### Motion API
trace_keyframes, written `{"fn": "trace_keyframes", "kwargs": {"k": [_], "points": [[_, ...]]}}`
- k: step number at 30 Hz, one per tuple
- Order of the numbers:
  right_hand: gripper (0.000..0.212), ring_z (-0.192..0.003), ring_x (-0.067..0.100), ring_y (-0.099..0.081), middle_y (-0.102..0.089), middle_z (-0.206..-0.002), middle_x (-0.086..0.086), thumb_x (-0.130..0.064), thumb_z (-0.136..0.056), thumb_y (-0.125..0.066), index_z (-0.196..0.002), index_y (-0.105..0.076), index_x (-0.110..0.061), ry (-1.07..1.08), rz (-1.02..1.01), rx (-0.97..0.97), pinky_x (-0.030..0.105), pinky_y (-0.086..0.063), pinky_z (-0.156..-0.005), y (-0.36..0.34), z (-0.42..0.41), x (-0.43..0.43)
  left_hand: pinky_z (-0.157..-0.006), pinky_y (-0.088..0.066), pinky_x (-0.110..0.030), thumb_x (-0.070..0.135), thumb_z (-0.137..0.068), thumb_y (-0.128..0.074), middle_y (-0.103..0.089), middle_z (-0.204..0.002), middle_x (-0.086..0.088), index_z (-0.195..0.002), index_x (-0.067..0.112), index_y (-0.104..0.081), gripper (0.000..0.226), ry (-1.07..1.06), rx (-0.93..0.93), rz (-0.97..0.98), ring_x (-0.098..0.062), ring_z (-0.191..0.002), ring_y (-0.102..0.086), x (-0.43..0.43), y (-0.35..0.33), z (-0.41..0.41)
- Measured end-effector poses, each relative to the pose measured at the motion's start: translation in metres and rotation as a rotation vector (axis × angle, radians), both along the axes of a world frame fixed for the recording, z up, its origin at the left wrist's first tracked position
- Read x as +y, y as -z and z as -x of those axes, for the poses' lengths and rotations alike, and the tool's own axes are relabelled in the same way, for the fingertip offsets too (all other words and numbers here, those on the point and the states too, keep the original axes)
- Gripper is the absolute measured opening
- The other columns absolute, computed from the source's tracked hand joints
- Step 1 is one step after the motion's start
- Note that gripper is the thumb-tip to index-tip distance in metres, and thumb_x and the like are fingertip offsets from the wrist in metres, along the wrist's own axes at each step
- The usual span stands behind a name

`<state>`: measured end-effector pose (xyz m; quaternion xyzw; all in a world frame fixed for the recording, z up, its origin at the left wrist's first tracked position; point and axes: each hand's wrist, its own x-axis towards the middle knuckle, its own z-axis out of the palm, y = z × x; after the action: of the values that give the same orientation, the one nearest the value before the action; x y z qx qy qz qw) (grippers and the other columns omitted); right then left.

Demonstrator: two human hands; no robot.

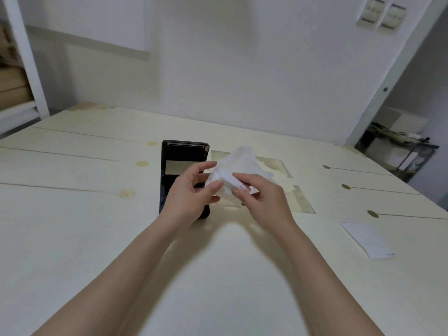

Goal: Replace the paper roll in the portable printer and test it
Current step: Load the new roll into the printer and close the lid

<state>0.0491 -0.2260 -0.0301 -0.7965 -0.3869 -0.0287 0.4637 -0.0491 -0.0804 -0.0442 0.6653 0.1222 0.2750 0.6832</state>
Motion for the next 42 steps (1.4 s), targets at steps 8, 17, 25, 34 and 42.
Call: {"fn": "trace_keyframes", "kwargs": {"k": [8,17,25,34,42], "points": [[0.033,-0.092,0.021,-0.071,-0.071,-0.111,-0.001,-0.001,-0.090,-0.055,-0.109,-0.074,-0.021,0.063,-0.175,0.172,0.019,-0.058,-0.071,0.012,0.021,0.058,-0.090,-0.055,-0.030,0.009,-0.088,-0.069,-0.067,-0.114,0.012,-0.118,0.029,-0.058,0.039,-0.067,0.009,-0.195,-0.003,-0.104,-0.066,0.049,-0.002,0.029],[0.031,-0.101,-0.002,-0.063,-0.071,-0.108,-0.009,-0.003,-0.088,-0.057,-0.104,-0.076,-0.021,0.165,-0.244,0.112,0.035,-0.053,-0.092,0.028,0.035,0.088,-0.097,-0.030,-0.032,0.028,-0.077,-0.076,-0.065,-0.101,0.019,-0.108,0.039,-0.064,0.035,-0.275,0.164,-0.557,0.003,-0.099,-0.053,0.082,0.010,0.029],[0.028,-0.110,0.022,-0.064,-0.073,-0.115,0.004,0.001,-0.085,-0.059,-0.104,-0.077,-0.009,0.154,-0.095,-0.170,0.024,-0.045,-0.098,0.046,0.027,0.102,-0.091,-0.030,-0.034,0.032,-0.083,-0.071,-0.070,-0.103,0.023,-0.110,0.036,-0.065,0.028,-0.313,0.258,-0.627,-0.013,-0.099,-0.051,0.097,0.027,0.016],[0.024,-0.108,0.022,-0.060,-0.073,-0.112,0.002,-0.001,-0.082,-0.064,-0.098,-0.079,-0.012,0.146,0.039,-0.258,-0.003,-0.029,-0.085,0.055,0.018,0.097,-0.077,-0.014,-0.023,0.032,-0.088,-0.063,-0.068,-0.115,0.022,-0.095,0.041,-0.071,0.014,-0.289,0.422,-0.802,-0.012,-0.106,-0.042,0.097,0.027,0.012],[0.020,-0.107,0.023,-0.057,-0.075,-0.107,0.000,-0.004,-0.083,-0.069,-0.097,-0.080,-0.013,0.085,0.076,-0.330,-0.005,-0.024,-0.092,0.057,0.021,0.084,-0.106,-0.012,-0.037,0.076,-0.076,-0.035,-0.035,-0.153,0.022,-0.125,0.036,-0.059,0.068,-0.045,0.508,-1.189,-0.011,-0.146,-0.018,0.082,0.021,0.039]]}}
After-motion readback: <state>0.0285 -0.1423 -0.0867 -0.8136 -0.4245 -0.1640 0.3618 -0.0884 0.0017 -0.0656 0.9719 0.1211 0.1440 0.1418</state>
